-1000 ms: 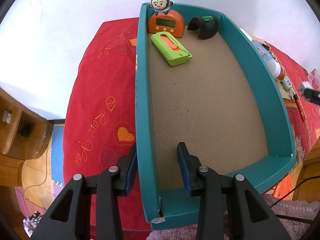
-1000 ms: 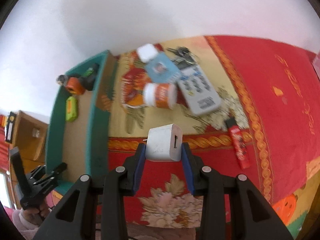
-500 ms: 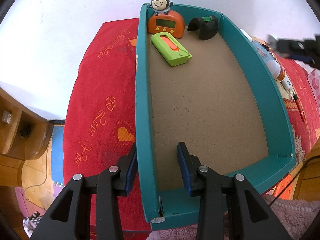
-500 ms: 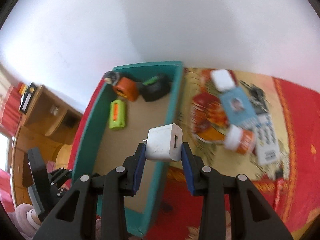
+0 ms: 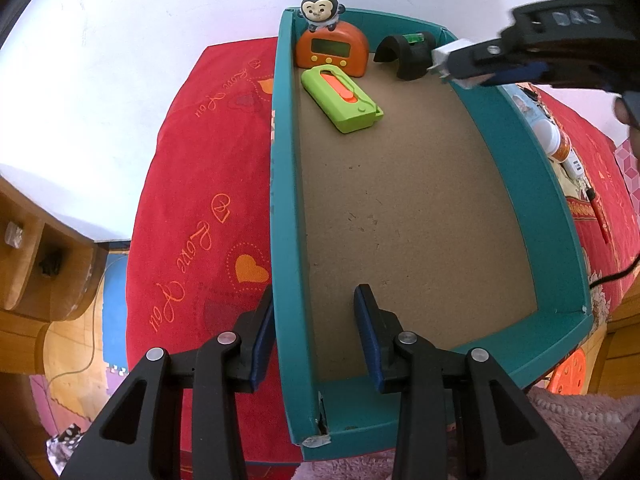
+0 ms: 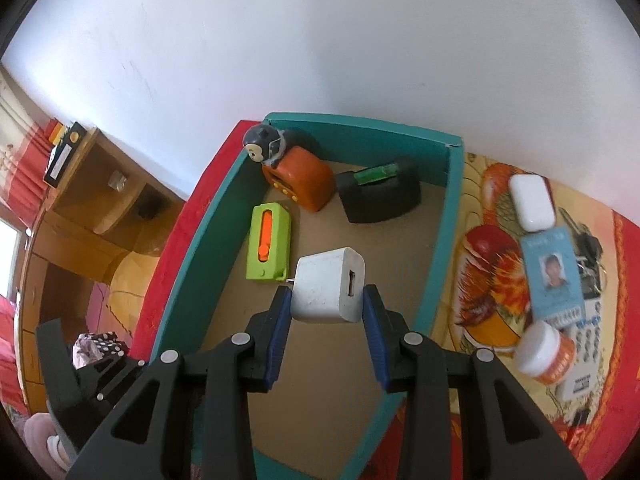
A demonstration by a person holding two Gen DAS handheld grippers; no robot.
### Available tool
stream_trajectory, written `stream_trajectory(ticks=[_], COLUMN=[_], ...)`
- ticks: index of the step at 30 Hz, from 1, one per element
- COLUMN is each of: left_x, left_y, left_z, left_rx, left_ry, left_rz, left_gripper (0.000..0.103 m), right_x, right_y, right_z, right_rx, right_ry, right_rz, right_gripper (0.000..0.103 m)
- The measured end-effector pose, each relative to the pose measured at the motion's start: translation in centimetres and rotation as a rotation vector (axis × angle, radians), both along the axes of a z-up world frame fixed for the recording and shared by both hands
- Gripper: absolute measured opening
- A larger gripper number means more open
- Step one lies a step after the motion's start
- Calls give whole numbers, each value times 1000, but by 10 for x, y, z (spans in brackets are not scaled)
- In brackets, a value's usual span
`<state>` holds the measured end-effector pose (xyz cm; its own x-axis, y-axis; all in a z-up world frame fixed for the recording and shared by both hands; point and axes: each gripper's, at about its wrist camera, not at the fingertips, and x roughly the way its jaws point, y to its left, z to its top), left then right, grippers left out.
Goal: Organize objects
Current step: 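Carry the charger plug into the box beside the box cutter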
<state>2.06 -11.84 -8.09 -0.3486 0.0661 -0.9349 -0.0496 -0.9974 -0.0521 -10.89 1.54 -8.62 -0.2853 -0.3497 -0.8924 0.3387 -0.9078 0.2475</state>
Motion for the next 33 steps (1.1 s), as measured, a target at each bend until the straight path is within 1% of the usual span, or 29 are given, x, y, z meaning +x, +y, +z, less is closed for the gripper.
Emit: stream_trajectory(ticks=[12, 21, 26, 33], left_x=[1, 1, 1, 0], left_y=[-1, -1, -1, 0], left_z=[0, 0, 0, 0], left_rx=[0, 0, 0, 1], left_ry=[0, 1, 1, 1], left_rz=[1, 0, 0, 0], left_gripper=[38, 38, 38, 38], right_x=[-27, -39, -41, -42], right_y=[-28, -35, -35, -35], right_z=[-28, -45, -52, -53], right_rx=[48, 66, 75, 81], right_ry=[-39, -70, -80, -72], right_rz=[50, 30, 38, 46], right_gripper=[35, 35, 35, 35])
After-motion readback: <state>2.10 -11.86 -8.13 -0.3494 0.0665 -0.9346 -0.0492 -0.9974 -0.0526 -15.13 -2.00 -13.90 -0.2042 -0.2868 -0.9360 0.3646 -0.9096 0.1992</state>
